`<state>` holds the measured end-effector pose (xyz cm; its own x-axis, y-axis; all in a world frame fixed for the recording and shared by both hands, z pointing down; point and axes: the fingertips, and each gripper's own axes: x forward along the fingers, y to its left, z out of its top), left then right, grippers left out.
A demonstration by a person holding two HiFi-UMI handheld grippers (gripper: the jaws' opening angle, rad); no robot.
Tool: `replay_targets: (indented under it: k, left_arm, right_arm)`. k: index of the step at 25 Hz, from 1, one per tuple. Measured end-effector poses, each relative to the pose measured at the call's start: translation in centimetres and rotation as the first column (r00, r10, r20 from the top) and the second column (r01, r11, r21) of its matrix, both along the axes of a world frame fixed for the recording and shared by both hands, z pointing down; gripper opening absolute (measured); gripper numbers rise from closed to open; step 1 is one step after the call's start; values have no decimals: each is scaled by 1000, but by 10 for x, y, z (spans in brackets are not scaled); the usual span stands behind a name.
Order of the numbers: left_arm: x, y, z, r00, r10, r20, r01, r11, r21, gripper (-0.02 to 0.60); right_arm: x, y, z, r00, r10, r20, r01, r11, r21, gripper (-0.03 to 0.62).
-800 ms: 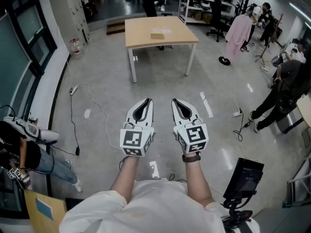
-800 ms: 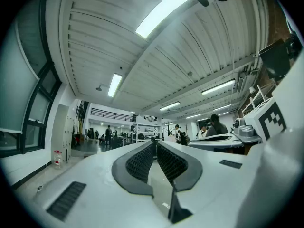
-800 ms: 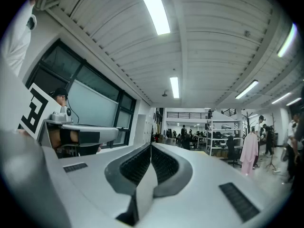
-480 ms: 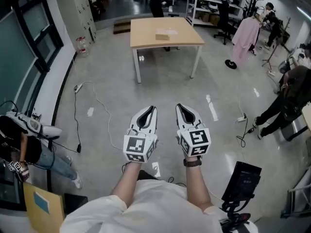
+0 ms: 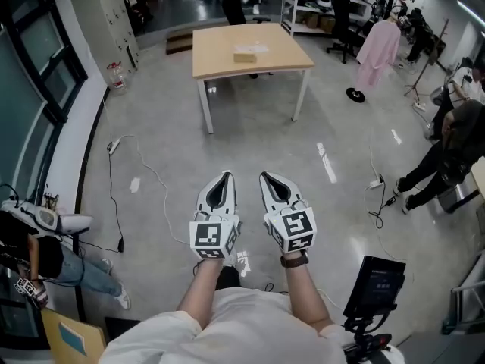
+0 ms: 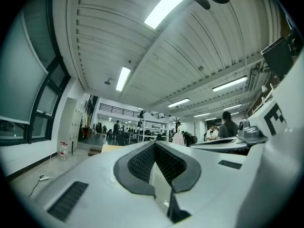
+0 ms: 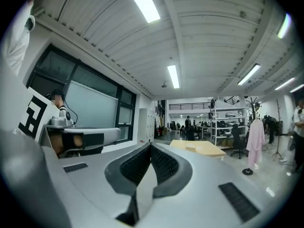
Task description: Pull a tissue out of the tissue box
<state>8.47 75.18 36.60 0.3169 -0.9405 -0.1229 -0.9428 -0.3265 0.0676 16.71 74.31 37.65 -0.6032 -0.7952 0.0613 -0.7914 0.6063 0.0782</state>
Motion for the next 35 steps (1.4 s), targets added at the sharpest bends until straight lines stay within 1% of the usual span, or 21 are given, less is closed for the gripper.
replay_targets:
  k: [1, 3, 5, 6, 7, 9, 12, 16, 21, 25, 29, 31, 35]
  left_arm:
    - [-4, -11, -4, 1000, 6, -3, -6, 1000, 14, 2]
    - [-14, -36, -12, 999, 37, 14, -37, 999, 31, 2]
    - [-27, -62, -15, 997, 77, 19, -77, 997, 31, 2]
    - [-35, -75, -16, 996, 92, 13, -92, 995, 30, 2]
    - [-41, -86, -17, 995, 104, 8, -104, 994, 28, 2]
    - [-54, -109, -18, 992, 124, 8, -124, 992, 25, 1]
    - [-71, -143, -21, 990, 140, 17, -140, 990, 28, 1]
    - [-96, -182, -16, 989, 149, 22, -149, 989, 20, 0]
    - [-123, -221, 3, 989, 147, -26, -148, 989, -11, 0]
    - [-123, -251, 13, 988, 155, -19, -155, 988, -15, 0]
    - [-125, -295, 22, 989, 147, -6, -147, 989, -26, 0]
    - [-126, -322, 19, 991, 130, -4, -130, 991, -16, 0]
    - [-121, -387, -1, 994, 103, 22, -103, 994, 25, 0]
  right_arm:
    - [-4, -11, -3, 1000, 4, 0, -4, 1000, 3, 5]
    - [-13, -33, -15, 999, 1, 46, -3, 1000, 29, 5]
    - [-25, -50, -32, 994, -11, 110, 1, 996, 94, 3]
    - [-32, -58, -40, 992, -16, 126, -1, 992, 129, 3]
    - [-38, -67, -45, 991, -16, 130, -5, 988, 156, 3]
    - [-54, -89, -51, 993, -9, 117, -13, 984, 180, 3]
    - [-78, -126, -51, 995, 13, 99, -30, 984, 178, 3]
    - [-103, -166, -46, 994, 41, 98, -57, 984, 167, 3]
    - [-124, -199, -37, 995, 62, 78, -74, 982, 173, 3]
    - [-125, -232, -32, 995, 61, 77, -73, 982, 174, 5]
    - [-130, -286, -22, 993, 43, 110, -60, 986, 155, 3]
    - [-136, -318, -22, 993, 14, 121, -33, 988, 153, 5]
    - [-137, -388, -40, 991, -36, 126, 11, 981, 193, 5]
